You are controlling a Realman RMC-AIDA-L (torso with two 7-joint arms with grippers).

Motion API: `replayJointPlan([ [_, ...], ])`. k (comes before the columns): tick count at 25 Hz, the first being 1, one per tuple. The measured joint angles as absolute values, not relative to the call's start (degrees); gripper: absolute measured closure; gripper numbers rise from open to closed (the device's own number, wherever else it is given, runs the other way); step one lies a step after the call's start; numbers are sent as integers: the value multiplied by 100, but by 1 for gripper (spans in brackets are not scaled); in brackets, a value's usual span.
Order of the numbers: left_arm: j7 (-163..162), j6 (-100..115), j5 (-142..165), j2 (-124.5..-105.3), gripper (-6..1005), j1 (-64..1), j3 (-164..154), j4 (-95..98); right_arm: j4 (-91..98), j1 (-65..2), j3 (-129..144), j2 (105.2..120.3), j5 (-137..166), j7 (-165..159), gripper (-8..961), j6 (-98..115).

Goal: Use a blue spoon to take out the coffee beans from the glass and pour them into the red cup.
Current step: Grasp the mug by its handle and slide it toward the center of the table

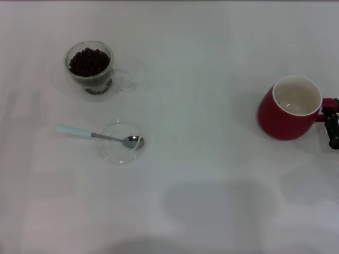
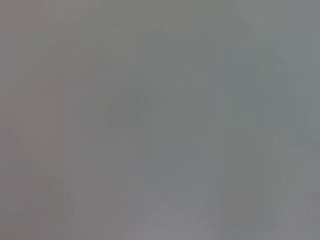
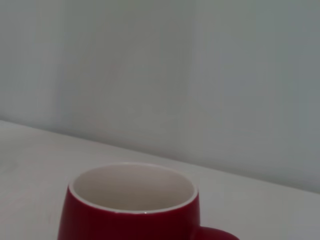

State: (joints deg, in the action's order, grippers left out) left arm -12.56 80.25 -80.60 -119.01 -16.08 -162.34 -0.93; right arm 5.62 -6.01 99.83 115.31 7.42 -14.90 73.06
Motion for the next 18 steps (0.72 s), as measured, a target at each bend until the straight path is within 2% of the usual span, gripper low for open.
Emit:
replayJointPlan([
  [3,-1257,7981,-8059,-11901,457,-1609,-16234,-94,603,-609,10000,11537,750,-1454,720,7315],
  [6,-1257,7971,-8061,-11901,457,-1613,-16234,-96,662,-619,10076,11540,755,-1451,797,7317],
  [18,-1256,7927,-8140,-11900,458,-1627,-16233,-97,859,-717,10617,11540,757,-1496,801,7279],
])
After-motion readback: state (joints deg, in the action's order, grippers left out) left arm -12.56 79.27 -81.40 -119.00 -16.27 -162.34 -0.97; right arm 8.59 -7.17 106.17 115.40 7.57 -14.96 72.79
